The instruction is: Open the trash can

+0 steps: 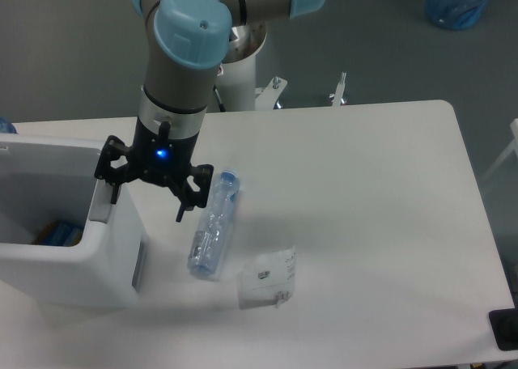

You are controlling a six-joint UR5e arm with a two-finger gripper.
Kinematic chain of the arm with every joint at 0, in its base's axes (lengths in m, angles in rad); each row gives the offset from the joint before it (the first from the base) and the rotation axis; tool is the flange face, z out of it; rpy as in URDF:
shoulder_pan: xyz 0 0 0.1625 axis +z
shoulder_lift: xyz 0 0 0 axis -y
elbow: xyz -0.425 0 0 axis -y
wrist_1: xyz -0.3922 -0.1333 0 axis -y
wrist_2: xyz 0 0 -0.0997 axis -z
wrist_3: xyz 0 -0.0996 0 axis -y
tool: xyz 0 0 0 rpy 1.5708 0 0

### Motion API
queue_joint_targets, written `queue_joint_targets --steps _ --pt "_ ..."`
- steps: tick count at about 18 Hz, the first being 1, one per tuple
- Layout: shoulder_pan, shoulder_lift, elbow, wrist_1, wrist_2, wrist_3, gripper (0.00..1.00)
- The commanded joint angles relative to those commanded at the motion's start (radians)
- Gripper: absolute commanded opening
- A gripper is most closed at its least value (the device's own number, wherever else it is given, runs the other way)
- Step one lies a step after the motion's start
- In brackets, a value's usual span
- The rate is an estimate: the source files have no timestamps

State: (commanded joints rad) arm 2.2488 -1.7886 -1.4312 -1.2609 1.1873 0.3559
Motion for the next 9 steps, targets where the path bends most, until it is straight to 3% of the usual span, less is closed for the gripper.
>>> queue_joint_targets --steps 6,9 --pt "0.032 0.009 0.009 0.011 0.006 0.028 1.0" --pt "0.101 0.009 0.0 0.009 0.142 0.113 1.0"
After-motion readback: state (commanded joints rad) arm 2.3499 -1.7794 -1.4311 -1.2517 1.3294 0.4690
